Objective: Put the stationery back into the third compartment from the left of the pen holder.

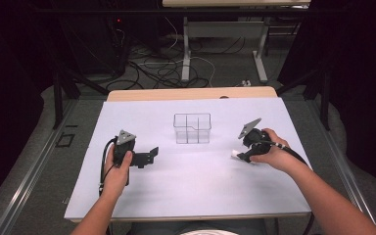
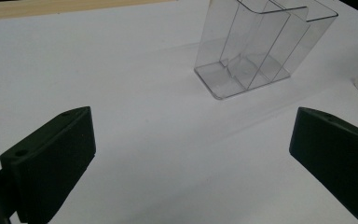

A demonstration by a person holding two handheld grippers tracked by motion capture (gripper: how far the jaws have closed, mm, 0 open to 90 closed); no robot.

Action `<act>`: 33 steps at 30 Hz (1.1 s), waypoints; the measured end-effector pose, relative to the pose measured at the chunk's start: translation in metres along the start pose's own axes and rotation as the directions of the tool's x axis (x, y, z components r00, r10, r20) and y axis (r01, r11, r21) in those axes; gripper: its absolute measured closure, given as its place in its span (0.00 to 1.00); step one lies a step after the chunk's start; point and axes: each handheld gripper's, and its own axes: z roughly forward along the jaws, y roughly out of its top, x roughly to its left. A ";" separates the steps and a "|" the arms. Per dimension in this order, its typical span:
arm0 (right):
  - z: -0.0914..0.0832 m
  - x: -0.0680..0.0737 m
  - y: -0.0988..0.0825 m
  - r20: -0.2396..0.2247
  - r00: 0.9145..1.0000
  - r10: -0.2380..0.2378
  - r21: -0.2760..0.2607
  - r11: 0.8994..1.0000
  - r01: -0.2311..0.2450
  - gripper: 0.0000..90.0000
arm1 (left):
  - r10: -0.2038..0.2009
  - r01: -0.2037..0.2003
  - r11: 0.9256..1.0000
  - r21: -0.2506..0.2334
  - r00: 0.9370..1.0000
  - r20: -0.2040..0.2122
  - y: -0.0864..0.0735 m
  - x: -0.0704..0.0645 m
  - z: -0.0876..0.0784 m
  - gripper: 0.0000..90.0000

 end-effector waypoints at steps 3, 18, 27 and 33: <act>0.005 0.002 0.004 -0.012 1.000 -0.021 0.043 0.999 0.022 0.42 | -0.007 0.007 1.000 0.006 1.000 0.002 -0.001 0.001 0.001 0.00; 0.023 0.008 0.015 -0.015 0.995 -0.102 0.121 0.987 0.103 0.52 | -0.003 0.003 1.000 0.014 1.000 0.000 -0.003 0.001 0.004 0.00; 0.033 0.008 0.017 -0.008 0.994 -0.110 0.155 0.982 0.110 0.55 | 0.002 -0.002 1.000 0.015 1.000 0.003 -0.004 0.000 0.004 0.00; 0.038 0.009 0.019 -0.013 0.992 -0.124 0.192 0.974 0.124 0.60 | 0.011 -0.011 1.000 0.019 1.000 0.001 -0.004 0.000 0.004 0.01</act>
